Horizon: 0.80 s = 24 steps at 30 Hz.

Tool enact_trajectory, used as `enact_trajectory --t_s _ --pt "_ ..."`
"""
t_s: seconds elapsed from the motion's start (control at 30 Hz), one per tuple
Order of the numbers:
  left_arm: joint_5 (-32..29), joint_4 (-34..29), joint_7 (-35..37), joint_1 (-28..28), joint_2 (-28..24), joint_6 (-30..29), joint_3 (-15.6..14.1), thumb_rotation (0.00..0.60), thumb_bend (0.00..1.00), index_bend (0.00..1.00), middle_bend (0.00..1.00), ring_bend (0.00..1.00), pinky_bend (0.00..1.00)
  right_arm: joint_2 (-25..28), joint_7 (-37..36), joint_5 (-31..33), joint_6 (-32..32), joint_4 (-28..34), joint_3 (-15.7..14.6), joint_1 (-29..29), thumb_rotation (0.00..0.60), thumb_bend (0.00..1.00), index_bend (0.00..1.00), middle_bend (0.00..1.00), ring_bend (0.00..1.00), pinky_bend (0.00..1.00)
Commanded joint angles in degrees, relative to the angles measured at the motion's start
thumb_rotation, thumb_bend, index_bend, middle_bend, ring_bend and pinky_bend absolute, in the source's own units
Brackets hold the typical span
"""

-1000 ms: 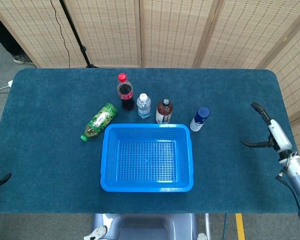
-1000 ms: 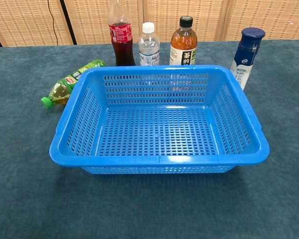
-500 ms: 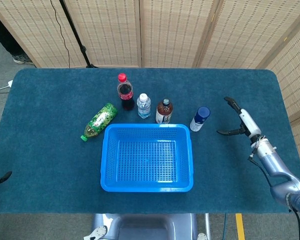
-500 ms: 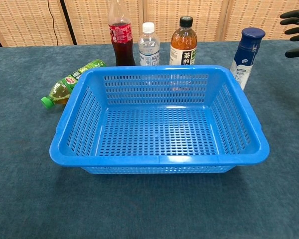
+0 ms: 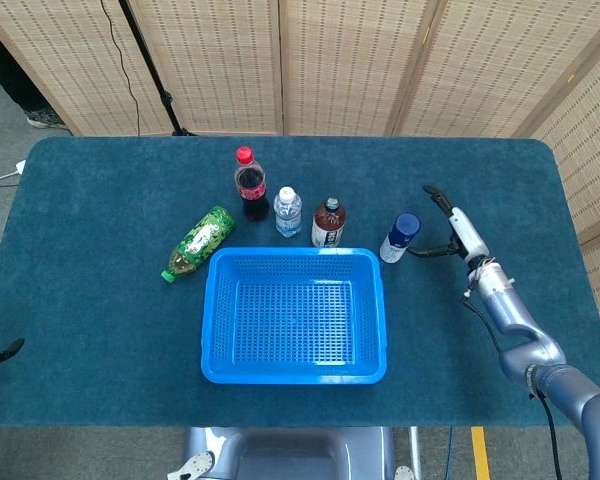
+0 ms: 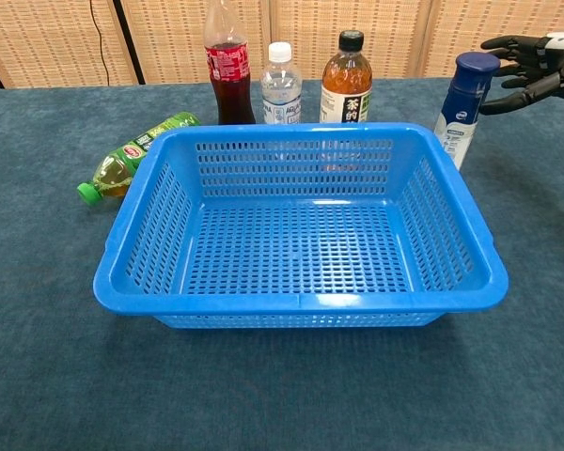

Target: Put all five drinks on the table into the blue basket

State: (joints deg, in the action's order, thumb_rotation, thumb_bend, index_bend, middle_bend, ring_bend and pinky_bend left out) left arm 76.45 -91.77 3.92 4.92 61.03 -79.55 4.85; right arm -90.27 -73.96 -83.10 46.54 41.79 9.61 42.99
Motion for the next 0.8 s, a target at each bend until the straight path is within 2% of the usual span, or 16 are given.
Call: enact_trajectory --t_s 0.03,0.13,0.2,0.3,0.4,0.57,0.73,0.8 --pt "-0.19 0.01 0.15 0.02 -0.05 0.07 0.11 0.600 0.15 0.00 0.00 0.00 0.00 -1.56 1.26 1.21 -0.17 -1.29 0.89 0.44 0.600 0.00 0.02 0.05 0.04 0.01" --pt "-0.39 0.05 0.35 0.04 -0.09 0.15 0.22 0.600 0.15 0.00 0.00 0.00 0.00 -3.01 1.65 2.26 -0.15 -2.18 1.64 0.61 0.600 0.00 0.15 0.22 0.20 0.10" --pt "-0.41 0.07 0.54 0.03 -0.13 0.18 0.24 0.600 0.15 0.00 0.00 0.00 0.00 -4.01 1.92 2.99 -0.43 -2.90 2.12 0.79 0.600 0.00 0.30 0.35 0.31 0.17" --pt "-0.35 0.05 0.80 -0.02 -0.23 0.09 0.26 0.600 0.15 0.00 0.00 0.00 0.00 -4.92 2.11 3.37 -0.66 -3.38 2.34 0.95 0.600 0.00 0.49 0.51 0.44 0.24" --pt "-0.14 0.04 1.37 -0.18 -0.38 -0.16 0.23 0.600 0.15 0.00 0.00 0.00 0.00 -5.68 2.51 3.42 1.21 -3.36 2.69 0.57 0.600 0.00 0.61 0.61 0.51 0.27" --pt "0.28 0.09 2.29 -0.35 -0.65 -0.33 0.11 0.600 0.15 0.00 0.00 0.00 0.00 -4.77 3.20 3.14 5.52 -1.75 3.13 -0.92 0.600 0.05 0.66 0.65 0.53 0.28" --pt "1.12 0.11 3.12 -0.45 -0.91 -0.52 -0.16 0.600 0.15 0.00 0.00 0.00 0.00 -0.58 3.91 2.61 11.16 3.77 3.63 -3.64 0.600 0.09 0.66 0.66 0.53 0.27" --pt "1.45 0.09 3.59 -0.53 -1.08 -0.62 -0.27 0.600 0.15 0.00 0.00 0.00 0.00 2.62 4.08 1.93 14.55 8.36 3.84 -5.28 0.600 0.09 0.67 0.66 0.53 0.27"
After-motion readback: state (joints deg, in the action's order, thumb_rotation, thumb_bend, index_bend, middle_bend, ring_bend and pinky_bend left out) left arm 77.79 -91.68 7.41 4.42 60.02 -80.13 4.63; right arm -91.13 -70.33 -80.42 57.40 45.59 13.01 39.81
